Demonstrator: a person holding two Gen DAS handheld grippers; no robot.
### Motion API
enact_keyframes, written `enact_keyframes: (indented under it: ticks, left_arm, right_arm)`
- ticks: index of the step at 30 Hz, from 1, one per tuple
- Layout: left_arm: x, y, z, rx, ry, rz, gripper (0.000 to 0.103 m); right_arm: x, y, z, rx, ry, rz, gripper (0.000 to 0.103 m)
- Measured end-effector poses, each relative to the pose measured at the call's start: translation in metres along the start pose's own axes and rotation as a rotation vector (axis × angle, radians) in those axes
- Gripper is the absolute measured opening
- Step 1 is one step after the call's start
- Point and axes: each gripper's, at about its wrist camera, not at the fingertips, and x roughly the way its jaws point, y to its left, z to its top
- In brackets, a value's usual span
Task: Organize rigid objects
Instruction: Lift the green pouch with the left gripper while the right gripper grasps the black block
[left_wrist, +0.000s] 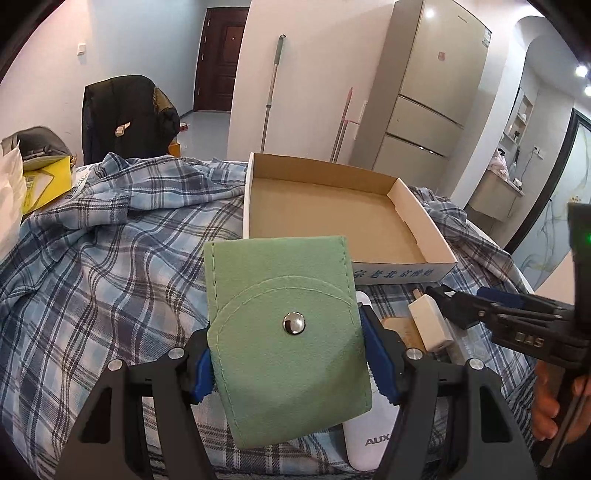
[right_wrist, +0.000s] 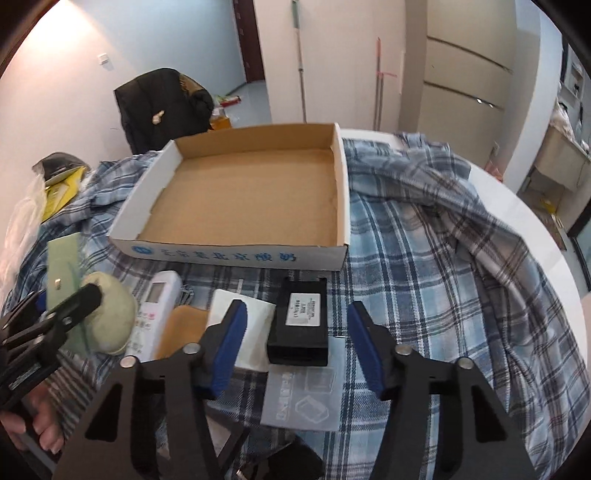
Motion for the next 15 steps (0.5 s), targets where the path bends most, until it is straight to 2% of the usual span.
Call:
enact_keyframes:
  ticks: [5,8,15]
  left_arm:
    - [0.0,0.002,0.0,-0.01,0.001,0.007,0.07]
    - [0.002,0.001,0.0,-0.005,0.008,0.008,0.07]
    - [0.002,0.002,0.0,-0.009,0.009,0.011,0.07]
  right_arm:
    - [0.012,0.0,0.001,-0.01,0.027,-0.001,0.05]
    - [0.018,0.001,0.003,-0.027,0.033,-0.025,0.034]
    - [0.018,-0.003,-0.001,-0.018,0.025,-0.023,0.033]
